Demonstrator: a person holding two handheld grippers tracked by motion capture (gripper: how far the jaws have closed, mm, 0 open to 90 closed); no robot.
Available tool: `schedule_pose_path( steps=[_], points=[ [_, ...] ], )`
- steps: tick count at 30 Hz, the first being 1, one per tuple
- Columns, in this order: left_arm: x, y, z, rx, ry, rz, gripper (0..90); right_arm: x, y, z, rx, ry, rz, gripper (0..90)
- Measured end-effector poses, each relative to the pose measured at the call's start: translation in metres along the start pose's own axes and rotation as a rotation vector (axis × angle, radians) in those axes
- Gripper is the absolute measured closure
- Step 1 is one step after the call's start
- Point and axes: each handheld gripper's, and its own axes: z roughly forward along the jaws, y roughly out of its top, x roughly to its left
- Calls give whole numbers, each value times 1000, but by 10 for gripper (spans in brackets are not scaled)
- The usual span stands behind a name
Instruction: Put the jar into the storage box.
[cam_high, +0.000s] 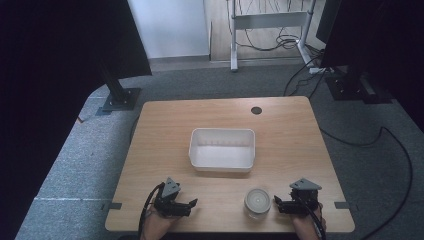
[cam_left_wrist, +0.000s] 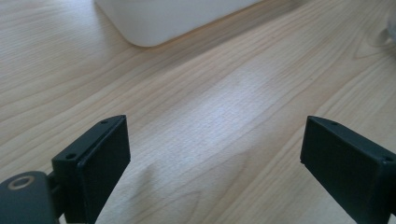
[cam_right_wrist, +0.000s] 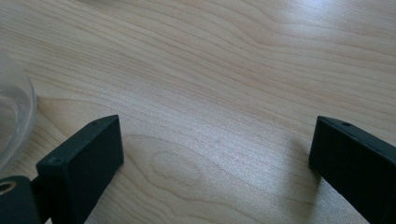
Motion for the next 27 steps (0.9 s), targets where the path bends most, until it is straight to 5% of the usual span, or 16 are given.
schedule_pose_path(
  steps=[27],
  points=[
    [-33, 8, -1, -26, -66, 69, 67, 0, 0, 0, 0, 0, 0, 24]
  ],
)
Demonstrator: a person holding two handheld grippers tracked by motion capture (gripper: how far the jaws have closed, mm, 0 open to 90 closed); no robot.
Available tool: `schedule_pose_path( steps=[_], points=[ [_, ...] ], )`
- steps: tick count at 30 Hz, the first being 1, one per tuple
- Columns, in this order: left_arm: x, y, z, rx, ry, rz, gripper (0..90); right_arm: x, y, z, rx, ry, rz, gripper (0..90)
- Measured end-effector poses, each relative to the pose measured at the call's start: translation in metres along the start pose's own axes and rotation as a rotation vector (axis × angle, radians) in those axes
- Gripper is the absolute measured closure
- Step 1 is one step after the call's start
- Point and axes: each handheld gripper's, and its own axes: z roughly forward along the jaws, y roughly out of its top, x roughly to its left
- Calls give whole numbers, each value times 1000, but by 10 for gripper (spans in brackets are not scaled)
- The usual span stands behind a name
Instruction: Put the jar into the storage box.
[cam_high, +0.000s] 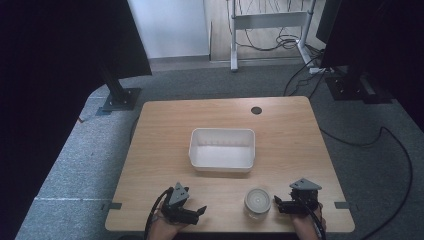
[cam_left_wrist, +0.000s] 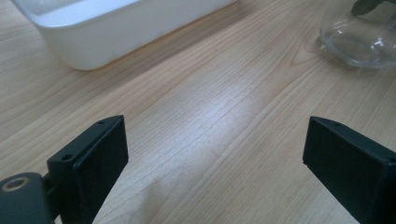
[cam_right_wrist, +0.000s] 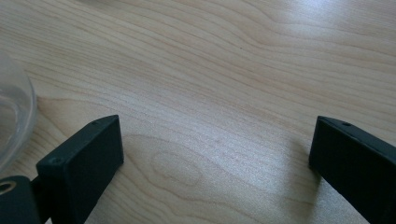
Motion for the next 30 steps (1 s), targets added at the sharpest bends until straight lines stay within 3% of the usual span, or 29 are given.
schedule_pose_path(
  steps=[12, 30],
  points=[
    [-13, 6, 7, -4, -32, 21, 58, 0, 0, 0, 0, 0, 0, 24],
    [-39, 21, 29, -17, -114, 65, 55, 0, 0, 0, 0, 0, 0, 24]
  ],
)
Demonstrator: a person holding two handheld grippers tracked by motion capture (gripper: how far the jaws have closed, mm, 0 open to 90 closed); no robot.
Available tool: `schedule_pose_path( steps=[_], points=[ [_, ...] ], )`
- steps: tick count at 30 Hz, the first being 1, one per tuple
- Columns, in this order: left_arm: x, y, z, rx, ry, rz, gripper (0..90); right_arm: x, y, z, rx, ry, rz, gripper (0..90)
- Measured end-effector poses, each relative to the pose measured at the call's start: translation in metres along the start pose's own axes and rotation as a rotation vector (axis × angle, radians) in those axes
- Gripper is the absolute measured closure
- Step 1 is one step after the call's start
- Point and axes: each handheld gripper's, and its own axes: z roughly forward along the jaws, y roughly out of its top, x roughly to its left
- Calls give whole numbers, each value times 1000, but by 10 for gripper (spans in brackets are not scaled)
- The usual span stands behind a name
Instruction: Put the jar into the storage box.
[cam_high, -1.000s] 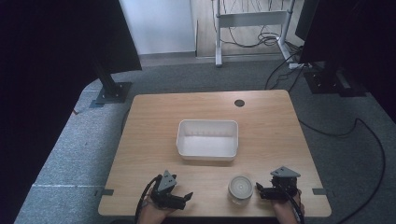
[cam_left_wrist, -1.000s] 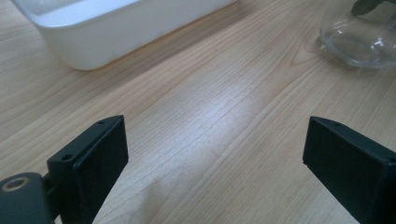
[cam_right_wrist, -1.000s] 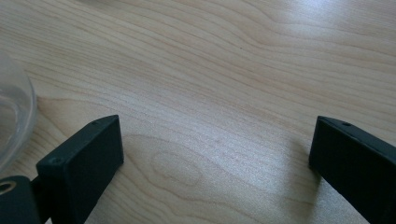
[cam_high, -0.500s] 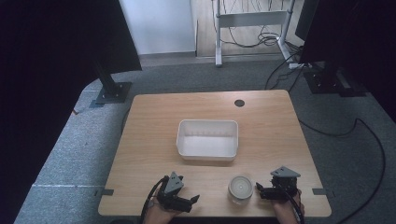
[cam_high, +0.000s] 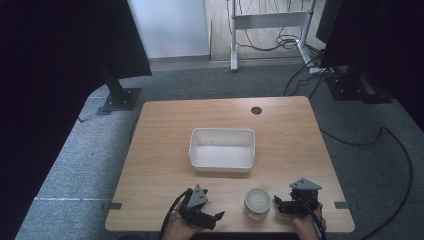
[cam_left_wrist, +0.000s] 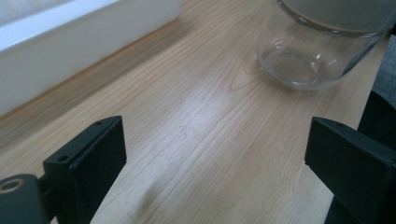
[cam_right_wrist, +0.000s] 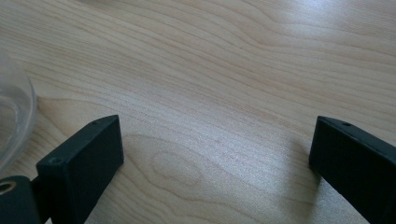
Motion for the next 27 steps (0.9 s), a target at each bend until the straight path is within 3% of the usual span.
schedule_pose_path(
  steps=[27],
  points=[
    [-31, 19, 30, -21, -69, 38, 36, 0, 0, 0, 0, 2, -1, 23]
  ],
)
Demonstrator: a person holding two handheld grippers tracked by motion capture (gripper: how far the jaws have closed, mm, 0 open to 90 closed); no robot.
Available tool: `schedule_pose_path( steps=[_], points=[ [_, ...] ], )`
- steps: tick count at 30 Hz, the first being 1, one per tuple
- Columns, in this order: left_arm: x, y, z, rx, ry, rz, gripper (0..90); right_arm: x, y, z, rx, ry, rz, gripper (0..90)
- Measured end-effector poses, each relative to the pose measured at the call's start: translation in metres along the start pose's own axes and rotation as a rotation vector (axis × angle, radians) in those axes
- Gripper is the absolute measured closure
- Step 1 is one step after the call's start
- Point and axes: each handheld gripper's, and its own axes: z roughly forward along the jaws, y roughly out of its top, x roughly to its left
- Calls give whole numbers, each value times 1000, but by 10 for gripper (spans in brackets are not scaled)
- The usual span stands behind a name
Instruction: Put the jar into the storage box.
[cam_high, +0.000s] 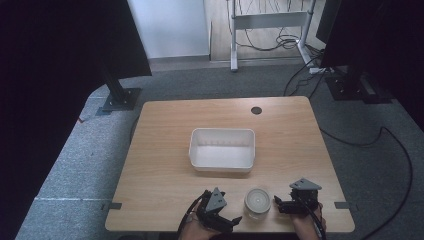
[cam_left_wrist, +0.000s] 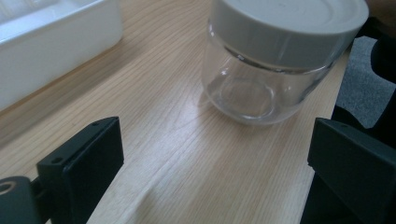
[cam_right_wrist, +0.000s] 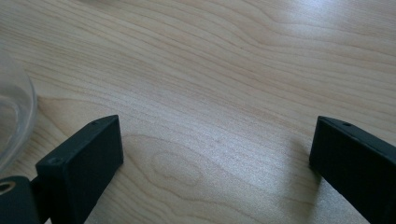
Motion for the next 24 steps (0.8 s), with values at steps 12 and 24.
schedule_pose_path(
  steps=[12, 24],
  points=[
    [-5, 7, 12, -1, -14, 11, 39, 0, 0, 0, 0, 1, 0, 22],
    [-13, 16, 24, -4, -36, 34, 44, 0, 0, 0, 1, 2, -1, 22]
  ],
)
